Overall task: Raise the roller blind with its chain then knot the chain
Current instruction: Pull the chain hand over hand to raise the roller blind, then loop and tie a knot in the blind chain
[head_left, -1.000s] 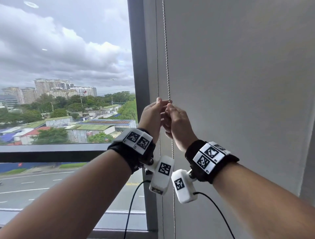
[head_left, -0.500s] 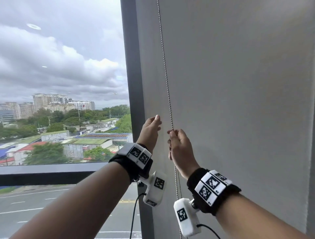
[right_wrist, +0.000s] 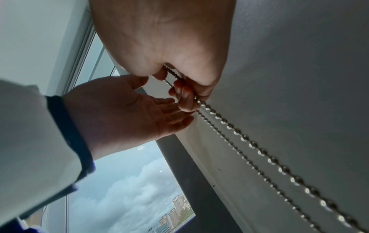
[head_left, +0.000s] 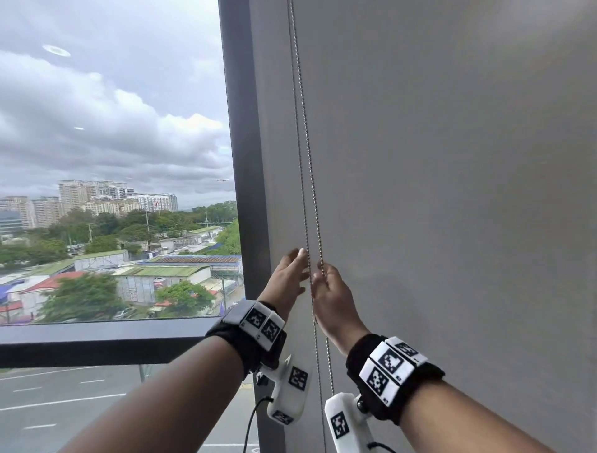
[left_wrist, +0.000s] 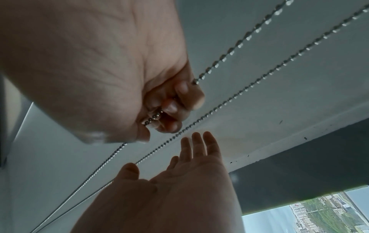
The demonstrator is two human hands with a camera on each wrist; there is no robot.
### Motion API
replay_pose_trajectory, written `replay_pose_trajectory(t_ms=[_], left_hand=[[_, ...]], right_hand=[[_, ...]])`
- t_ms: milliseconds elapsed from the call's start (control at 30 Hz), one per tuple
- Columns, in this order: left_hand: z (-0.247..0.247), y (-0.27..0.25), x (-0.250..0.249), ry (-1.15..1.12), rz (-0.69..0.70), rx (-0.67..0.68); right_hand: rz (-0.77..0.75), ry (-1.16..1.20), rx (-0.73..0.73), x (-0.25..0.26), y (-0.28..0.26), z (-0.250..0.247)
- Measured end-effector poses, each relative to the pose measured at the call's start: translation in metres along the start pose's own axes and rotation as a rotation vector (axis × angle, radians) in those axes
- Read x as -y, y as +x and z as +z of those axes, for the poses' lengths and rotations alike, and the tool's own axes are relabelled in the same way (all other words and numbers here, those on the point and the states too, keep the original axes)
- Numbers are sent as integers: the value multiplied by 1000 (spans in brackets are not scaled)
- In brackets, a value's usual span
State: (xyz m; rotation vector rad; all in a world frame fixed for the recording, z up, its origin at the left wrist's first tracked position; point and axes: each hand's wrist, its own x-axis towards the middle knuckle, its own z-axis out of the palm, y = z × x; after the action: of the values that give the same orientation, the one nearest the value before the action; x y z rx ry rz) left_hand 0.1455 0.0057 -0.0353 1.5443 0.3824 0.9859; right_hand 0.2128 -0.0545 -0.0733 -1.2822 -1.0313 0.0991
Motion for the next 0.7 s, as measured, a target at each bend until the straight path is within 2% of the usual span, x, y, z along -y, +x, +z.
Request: replay_pose_trajectory(t_ms=[167,367,533,600,700], left_hand=[[3,5,4,-48,56,-1],[0,2,9,9,130,3],[-9,-3,13,82,202,-35],[-14,-7,11,24,205,-33],[-24,-13,10,-69,197,-35]], right_hand=[[-28,-17,57,-17,9,14],[-78,7,95,-35,12,30],[-120,-120,110,-39,8,33],[-139,-204,145,-41,5,35],[-30,-152,209,-37,-3,31]])
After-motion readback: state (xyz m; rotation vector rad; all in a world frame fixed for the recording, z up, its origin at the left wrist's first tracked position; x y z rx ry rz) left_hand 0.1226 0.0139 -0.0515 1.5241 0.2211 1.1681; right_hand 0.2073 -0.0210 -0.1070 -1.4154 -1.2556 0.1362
